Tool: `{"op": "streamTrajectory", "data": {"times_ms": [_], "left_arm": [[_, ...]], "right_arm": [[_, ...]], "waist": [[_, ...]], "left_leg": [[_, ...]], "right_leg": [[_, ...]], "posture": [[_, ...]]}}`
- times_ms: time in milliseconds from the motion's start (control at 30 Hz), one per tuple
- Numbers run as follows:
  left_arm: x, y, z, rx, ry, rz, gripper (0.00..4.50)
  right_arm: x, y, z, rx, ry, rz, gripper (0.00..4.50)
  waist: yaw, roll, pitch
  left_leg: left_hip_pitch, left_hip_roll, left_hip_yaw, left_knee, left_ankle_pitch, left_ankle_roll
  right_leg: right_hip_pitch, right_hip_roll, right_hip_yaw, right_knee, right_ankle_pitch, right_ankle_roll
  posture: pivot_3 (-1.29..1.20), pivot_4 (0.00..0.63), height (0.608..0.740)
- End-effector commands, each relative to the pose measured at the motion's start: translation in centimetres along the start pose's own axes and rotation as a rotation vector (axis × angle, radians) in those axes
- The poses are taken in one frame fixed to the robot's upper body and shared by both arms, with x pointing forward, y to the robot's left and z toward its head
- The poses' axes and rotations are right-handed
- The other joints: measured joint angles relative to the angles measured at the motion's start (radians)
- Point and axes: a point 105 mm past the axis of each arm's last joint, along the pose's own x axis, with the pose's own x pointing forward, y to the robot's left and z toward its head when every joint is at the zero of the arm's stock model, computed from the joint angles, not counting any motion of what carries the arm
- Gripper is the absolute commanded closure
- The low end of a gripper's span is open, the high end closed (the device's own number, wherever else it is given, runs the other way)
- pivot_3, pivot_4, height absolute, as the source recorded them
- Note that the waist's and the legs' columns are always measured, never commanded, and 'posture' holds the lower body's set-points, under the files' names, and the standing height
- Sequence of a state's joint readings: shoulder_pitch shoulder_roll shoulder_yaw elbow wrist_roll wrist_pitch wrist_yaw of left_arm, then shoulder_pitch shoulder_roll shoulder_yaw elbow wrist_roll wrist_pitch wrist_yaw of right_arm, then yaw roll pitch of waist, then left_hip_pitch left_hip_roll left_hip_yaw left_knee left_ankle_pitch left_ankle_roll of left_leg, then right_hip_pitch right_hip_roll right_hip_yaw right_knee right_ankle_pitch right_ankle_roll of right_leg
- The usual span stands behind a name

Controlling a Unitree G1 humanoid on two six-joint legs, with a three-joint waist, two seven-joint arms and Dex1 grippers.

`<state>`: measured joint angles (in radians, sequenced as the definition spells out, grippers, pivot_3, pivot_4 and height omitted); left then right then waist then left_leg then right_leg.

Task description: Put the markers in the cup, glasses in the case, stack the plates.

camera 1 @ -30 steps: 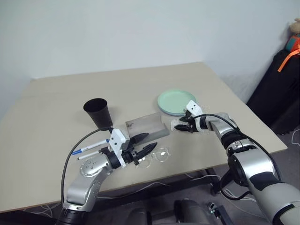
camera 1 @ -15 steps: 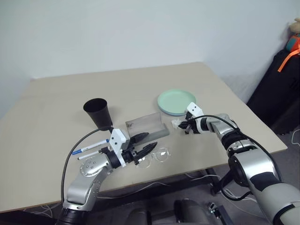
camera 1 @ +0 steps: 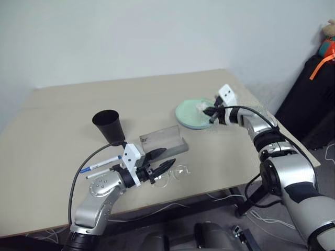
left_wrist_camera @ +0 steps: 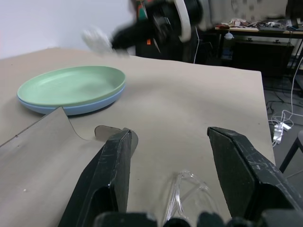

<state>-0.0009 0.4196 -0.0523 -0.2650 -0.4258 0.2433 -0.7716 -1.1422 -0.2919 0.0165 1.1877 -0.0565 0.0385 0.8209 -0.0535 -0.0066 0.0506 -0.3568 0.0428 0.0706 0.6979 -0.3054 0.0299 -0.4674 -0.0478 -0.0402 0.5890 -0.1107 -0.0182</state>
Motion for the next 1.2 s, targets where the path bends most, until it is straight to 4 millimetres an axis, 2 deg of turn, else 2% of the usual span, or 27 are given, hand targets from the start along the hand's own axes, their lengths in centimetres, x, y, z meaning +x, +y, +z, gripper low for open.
{"op": "streamTrajectory", "data": {"times_ms": [33, 267, 300, 367, 633, 867, 967, 1133, 1200], "left_arm": [[0.0, 0.3, 1.1, 0.040, -0.034, 0.000, 1.83], [0.0, 0.3, 1.1, 0.042, -0.033, -0.001, 1.83], [0.0, 0.3, 1.1, 0.043, -0.032, 0.002, 1.83], [-0.1, 0.3, 1.1, 0.045, -0.031, 0.005, 1.83], [-0.5, 0.3, 1.1, 0.046, -0.028, 0.023, 1.83], [-0.5, 0.3, 1.1, 0.048, -0.027, 0.024, 1.83], [-1.2, 1.5, 1.0, 0.081, 0.025, 0.031, 1.83], [-1.8, 2.5, 1.5, 0.110, 0.102, -0.045, 1.83], [-1.9, 2.5, 1.6, 0.109, 0.116, -0.068, 1.83]], "right_arm": [[0.1, -0.9, 1.2, -0.010, -0.024, -0.076, 4.44], [0.6, -1.3, 1.4, -0.012, -0.008, -0.137, 4.44], [0.7, -1.2, 1.3, -0.014, -0.004, -0.146, 4.26], [1.0, -1.1, 1.3, -0.015, 0.002, -0.156, 3.86], [1.3, -0.7, 1.3, -0.008, -0.012, -0.157, 1.06], [1.1, -0.9, 1.1, -0.004, -0.018, -0.163, 1.06], [0.5, 1.1, 0.1, -0.039, -0.054, 0.048, 1.06], [-0.6, 2.5, -2.2, -0.105, -0.047, 0.172, 1.06], [-0.8, 2.7, -2.5, -0.114, -0.049, 0.185, 1.06]], "waist": [[0.001, 0.000, 0.000], [0.000, 0.000, 0.000], [0.000, 0.000, 0.000], [0.000, 0.000, 0.000], [0.000, 0.000, 0.000], [0.000, 0.000, 0.000], [0.001, 0.000, 0.000], [0.001, 0.000, 0.000], [0.000, 0.000, 0.000]], "left_leg": [[0.000, 0.000, 0.000, 0.000, 0.000, 0.000], [-0.001, -0.001, 0.001, 0.000, 0.000, 0.000], [-0.001, -0.001, 0.000, 0.000, 0.000, 0.000], [-0.001, -0.001, 0.000, 0.000, 0.000, 0.000], [-0.001, -0.001, 0.000, 0.000, 0.000, 0.000], [-0.001, -0.001, 0.000, 0.000, 0.000, 0.000], [-0.001, -0.001, 0.000, 0.000, 0.000, 0.000], [0.000, -0.001, -0.002, 0.000, 0.000, 0.000], [0.000, -0.001, -0.001, 0.000, 0.000, 0.000]], "right_leg": [[0.000, 0.000, 0.000, 0.000, 0.000, 0.000], [-0.001, -0.001, 0.002, -0.001, 0.000, 0.000], [-0.001, 0.000, 0.002, 0.000, 0.000, 0.000], [-0.001, 0.000, 0.002, 0.000, 0.000, 0.000], [-0.001, 0.000, 0.002, 0.000, 0.000, 0.000], [-0.001, 0.000, 0.002, 0.000, 0.000, 0.000], [-0.001, 0.000, 0.002, 0.000, 0.000, 0.000], [-0.001, 0.000, 0.002, 0.000, 0.000, 0.000], [-0.001, 0.000, 0.002, 0.000, 0.000, 0.000]], "posture": [[0.00, 0.000, 0.720], [0.00, 0.000, 0.720], [0.00, 0.000, 0.720], [0.00, 0.000, 0.720], [0.00, 0.000, 0.720], [0.00, 0.000, 0.720], [0.00, 0.000, 0.720], [0.00, 0.000, 0.720], [0.00, 0.000, 0.720]]}}
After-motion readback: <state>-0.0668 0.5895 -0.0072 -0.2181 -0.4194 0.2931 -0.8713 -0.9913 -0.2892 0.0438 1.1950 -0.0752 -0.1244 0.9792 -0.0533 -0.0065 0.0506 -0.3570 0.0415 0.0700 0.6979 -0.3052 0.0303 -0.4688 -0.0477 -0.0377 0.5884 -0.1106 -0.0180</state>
